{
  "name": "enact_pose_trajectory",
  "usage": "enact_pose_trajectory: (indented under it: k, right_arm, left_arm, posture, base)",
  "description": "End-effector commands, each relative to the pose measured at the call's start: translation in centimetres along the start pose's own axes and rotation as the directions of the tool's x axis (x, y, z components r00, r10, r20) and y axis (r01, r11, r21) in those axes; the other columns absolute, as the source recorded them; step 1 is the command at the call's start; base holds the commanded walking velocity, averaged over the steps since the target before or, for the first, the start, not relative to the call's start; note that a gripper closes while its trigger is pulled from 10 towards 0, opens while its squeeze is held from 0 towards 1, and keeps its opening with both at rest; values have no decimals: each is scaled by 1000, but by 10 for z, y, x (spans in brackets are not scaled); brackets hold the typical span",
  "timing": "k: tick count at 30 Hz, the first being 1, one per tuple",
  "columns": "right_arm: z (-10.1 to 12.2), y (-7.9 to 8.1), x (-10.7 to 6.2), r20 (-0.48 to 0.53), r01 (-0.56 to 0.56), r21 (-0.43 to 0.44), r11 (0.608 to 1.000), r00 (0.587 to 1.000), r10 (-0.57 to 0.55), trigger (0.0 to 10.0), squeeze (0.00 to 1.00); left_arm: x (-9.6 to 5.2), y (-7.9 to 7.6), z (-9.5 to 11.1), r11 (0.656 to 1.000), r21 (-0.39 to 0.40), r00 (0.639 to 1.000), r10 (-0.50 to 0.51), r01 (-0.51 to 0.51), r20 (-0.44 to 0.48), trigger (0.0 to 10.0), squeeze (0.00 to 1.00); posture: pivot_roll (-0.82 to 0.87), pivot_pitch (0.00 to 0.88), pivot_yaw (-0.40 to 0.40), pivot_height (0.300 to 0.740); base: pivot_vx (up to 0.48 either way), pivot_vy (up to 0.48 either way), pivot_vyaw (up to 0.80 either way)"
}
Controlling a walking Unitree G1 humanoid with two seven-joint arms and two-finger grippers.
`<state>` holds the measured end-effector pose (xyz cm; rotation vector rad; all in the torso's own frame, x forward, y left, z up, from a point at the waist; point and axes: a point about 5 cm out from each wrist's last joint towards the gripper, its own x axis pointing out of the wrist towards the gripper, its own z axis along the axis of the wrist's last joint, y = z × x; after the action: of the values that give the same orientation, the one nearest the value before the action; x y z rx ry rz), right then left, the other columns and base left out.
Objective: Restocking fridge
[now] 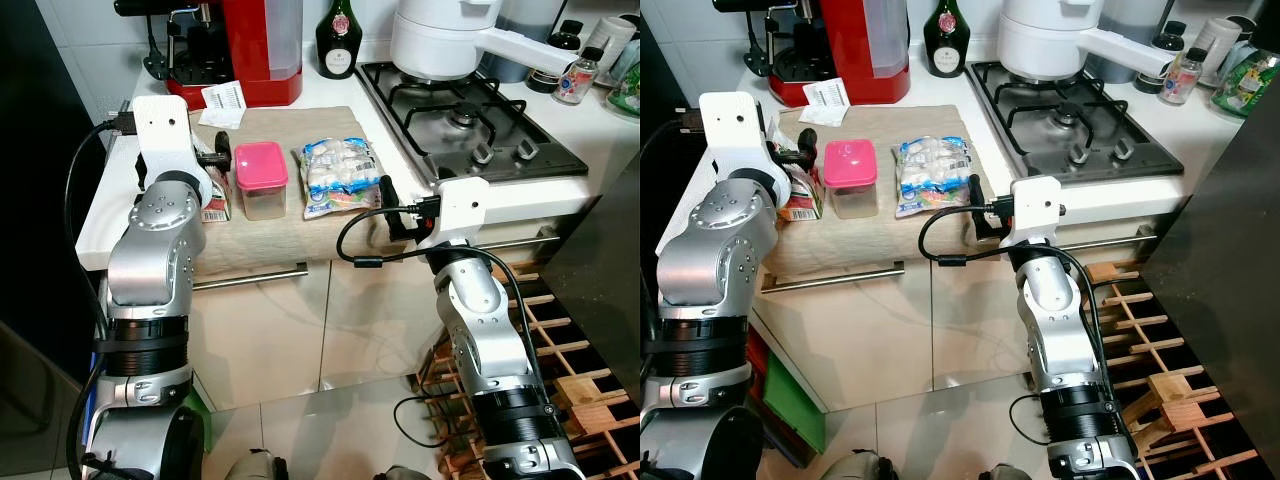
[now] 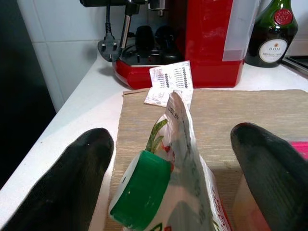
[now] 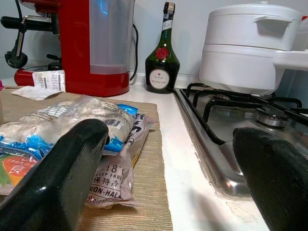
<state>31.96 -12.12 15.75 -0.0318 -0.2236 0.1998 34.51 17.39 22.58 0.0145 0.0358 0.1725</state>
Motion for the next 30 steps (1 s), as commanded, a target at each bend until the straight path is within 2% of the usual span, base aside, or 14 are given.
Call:
enact_pose_trajectory:
  k: [1,8,12,19,24,27,30]
  right_arm:
    - [0,0,0,-8,0,7,1000,1000,0,10000,0]
    - [-1,2,0,-11,1,11,1000,1000,-1,10000,0]
    - [-1,2,0,-11,2,11,1000,1000,-2,10000,0]
    - [-1,0,1,-10,5,7,1000,1000,-4,10000,0]
    - [0,0,1,-7,7,6,1000,1000,-7,10000,0]
    - [1,0,2,-3,7,4,1000,1000,-7,10000,0]
    - [6,-2,3,31,23,6,1000,999,-23,10000,0]
  left_arm:
    - [0,0,-3,1000,20,1000,-8,8,1,0,0]
    - [3,0,-18,1000,-6,1000,-19,19,-19,0,0]
    - [5,4,-13,1000,-10,1000,-9,10,21,0,0]
    - [5,2,-9,1000,1,998,-15,15,63,0,0]
    - [3,-1,3,998,49,985,-35,27,168,0,0]
    - [2,-1,6,998,56,980,-38,27,194,0,0]
    - [-1,0,12,999,31,969,-43,37,242,0,0]
  posture:
    - [-77,0,20,716]
    - [-77,3,22,716]
    - [-80,6,23,716]
    - [-82,5,21,716]
    - [-80,4,20,716]
    - [-79,2,20,716]
    - [-79,2,20,716]
  base:
    - [0,0,0]
    - [0,0,0]
    - [0,0,0]
    - [0,0,0]
    - [0,0,0]
    - [0,0,0]
    - [0,0,0]
